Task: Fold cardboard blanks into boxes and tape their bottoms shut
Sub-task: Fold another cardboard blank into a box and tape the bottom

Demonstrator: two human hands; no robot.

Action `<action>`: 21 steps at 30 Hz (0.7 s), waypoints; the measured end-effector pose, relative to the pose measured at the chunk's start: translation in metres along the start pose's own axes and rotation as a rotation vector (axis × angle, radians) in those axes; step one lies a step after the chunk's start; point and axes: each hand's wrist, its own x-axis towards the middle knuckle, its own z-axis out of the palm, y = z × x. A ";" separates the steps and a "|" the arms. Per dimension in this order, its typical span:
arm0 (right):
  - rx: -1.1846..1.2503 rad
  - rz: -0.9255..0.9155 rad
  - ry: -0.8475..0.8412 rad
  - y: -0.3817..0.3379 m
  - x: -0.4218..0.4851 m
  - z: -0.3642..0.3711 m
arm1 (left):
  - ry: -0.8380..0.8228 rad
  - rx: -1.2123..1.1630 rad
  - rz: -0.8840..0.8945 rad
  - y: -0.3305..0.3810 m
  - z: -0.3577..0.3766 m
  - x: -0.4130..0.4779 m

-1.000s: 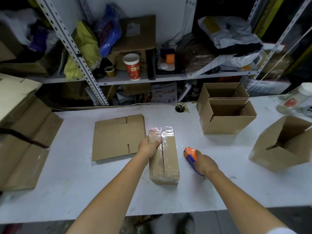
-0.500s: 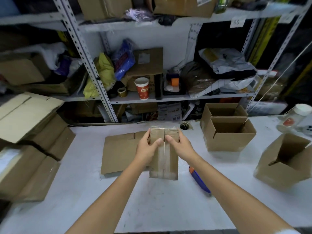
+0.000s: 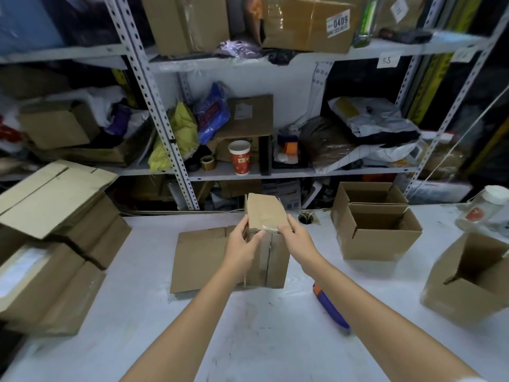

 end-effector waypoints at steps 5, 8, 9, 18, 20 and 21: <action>-0.032 -0.002 -0.049 0.003 -0.007 0.002 | 0.063 0.012 -0.055 0.002 0.005 0.004; -0.080 -0.019 -0.102 0.008 -0.010 0.001 | 0.089 0.053 -0.054 0.005 -0.002 0.007; -0.077 -0.039 -0.127 0.007 -0.011 -0.001 | 0.079 0.051 -0.054 0.005 -0.005 0.008; 0.057 0.263 -0.098 -0.002 -0.008 -0.016 | 0.050 0.026 -0.076 0.001 -0.004 0.002; 0.069 0.271 -0.087 -0.006 -0.007 -0.015 | 0.059 0.033 -0.085 0.000 0.000 0.002; 0.074 0.273 -0.084 -0.007 -0.005 -0.015 | 0.067 0.036 -0.084 -0.001 0.001 0.002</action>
